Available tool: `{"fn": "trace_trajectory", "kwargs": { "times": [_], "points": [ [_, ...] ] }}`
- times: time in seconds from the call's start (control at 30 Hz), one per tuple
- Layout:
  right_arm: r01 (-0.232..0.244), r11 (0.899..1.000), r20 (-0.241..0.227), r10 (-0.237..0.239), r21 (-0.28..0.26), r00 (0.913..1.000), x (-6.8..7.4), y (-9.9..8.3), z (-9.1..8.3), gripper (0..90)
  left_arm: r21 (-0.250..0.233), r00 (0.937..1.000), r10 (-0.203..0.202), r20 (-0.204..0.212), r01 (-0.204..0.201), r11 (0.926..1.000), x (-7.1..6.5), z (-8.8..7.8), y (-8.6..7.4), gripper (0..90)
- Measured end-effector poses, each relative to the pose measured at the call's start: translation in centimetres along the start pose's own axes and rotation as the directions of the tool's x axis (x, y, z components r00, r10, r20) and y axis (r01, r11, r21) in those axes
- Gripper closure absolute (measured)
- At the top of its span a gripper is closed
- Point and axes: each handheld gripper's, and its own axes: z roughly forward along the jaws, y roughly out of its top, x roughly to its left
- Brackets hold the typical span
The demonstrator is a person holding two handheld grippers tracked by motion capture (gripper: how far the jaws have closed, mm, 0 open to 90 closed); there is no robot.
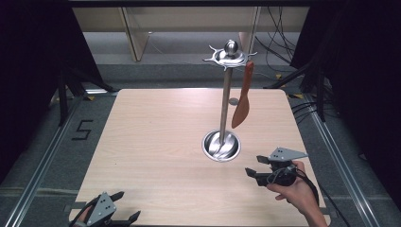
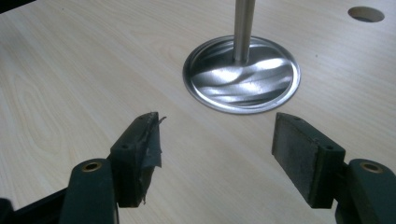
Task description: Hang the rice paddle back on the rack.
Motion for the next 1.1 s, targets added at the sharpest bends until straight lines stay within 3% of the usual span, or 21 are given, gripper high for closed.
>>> {"fn": "trace_trajectory", "kwargs": {
  "times": [0.03,0.13,0.3,0.33,0.4,0.47,0.57,0.63,0.67,0.7,0.73,0.77,0.9,1.0,1.03,1.1],
  "points": [
    [-0.024,1.0,-0.005,0.024,0.009,0.9997,0.2,-0.1,0.0,33.5,0.0,1.0,0.0,0.0,0.0,1.0,0.0,0.0,0.0,16.1],
    [-0.028,0.999,-0.013,0.028,0.024,0.9995,0.3,-0.4,0.2,33.3,0.0,1.0,-0.001,0.009,0.001,1.0,0.0,0.0,0.0,16.1],
    [-0.014,1.0,-0.01,0.014,0.018,0.9998,0.6,-0.7,0.4,32.4,-0.003,1.0,-0.001,0.008,0.001,1.0,0.0,0.0,0.0,16.1],
    [0.015,1.0,-0.005,-0.014,0.018,0.9999,0.5,-0.9,0.5,31.7,-0.002,1.0,-0.002,0.008,0.002,1.0,0.0,0.0,0.0,16.1],
    [0.024,1.0,-0.007,-0.024,0.02,0.9997,0.5,-1.0,0.6,30.7,-0.003,0.9999,-0.005,0.009,0.005,1.0,0.0,0.0,0.0,16.1],
    [-0.028,0.999,-0.008,0.029,0.039,0.9996,0.8,-1.4,0.8,26.2,-0.004,1.0,-0.002,0.007,0.002,1.0,0.0,0.0,0.0,16.1],
    [-0.041,0.999,0.019,0.041,0.028,0.999,0.8,-1.8,1.1,19.7,-0.024,0.9999,0.009,0.007,-0.009,0.9997,0.0,0.1,0.0,16.1],
    [-0.053,0.998,0.008,0.053,0.022,0.9986,0.7,-2.1,1.3,15.7,-0.018,0.9998,0.017,0.006,-0.017,0.9997,0.0,0.1,0.0,16.1],
    [-0.084,0.996,0.003,0.083,0.024,0.9965,1.0,-2.3,1.4,15.9,-0.025,0.9999,-0.011,0.009,0.011,0.9996,-0.1,0.1,0.0,16.1],
    [-0.053,0.998,0.002,0.053,0.028,0.9986,0.9,-2.3,1.4,15.9,-0.008,0.9999,0.017,0.0,-0.017,0.9998,0.1,0.0,0.0,16.1],
    [-0.073,0.997,-0.002,0.073,0.018,0.9974,1.1,-2.5,1.5,15.9,0.004,0.9992,0.041,-0.004,-0.041,0.9992,0.3,0.0,0.0,16.1],
    [-0.056,0.998,-0.004,0.056,0.02,0.9984,1.1,-2.5,1.5,15.9,0.002,0.9998,0.021,-0.003,-0.021,0.9998,0.1,0.0,0.0,16.1],
    [-0.055,0.998,-0.001,0.055,0.011,0.9985,1.4,-3.0,1.6,16.0,0.005,0.9999,0.009,-0.008,-0.009,0.9999,0.0,0.0,0.0,16.1],
    [-0.087,0.996,0.002,0.087,0.034,0.9962,1.9,-3.4,1.7,16.3,0.006,0.9999,0.01,0.003,-0.01,0.9999,0.0,0.0,0.0,16.1],
    [-0.045,0.998,0.012,0.045,0.032,0.9989,1.6,-3.5,1.7,16.4,0.018,0.9999,0.012,0.003,-0.012,0.9998,0.0,0.0,0.0,16.1],
    [-0.08,0.996,0.012,0.08,0.046,0.9967,1.9,-3.9,1.8,16.9,0.015,0.9999,0.01,0.004,-0.01,0.9998,0.0,0.0,0.0,16.1]
  ]
}}
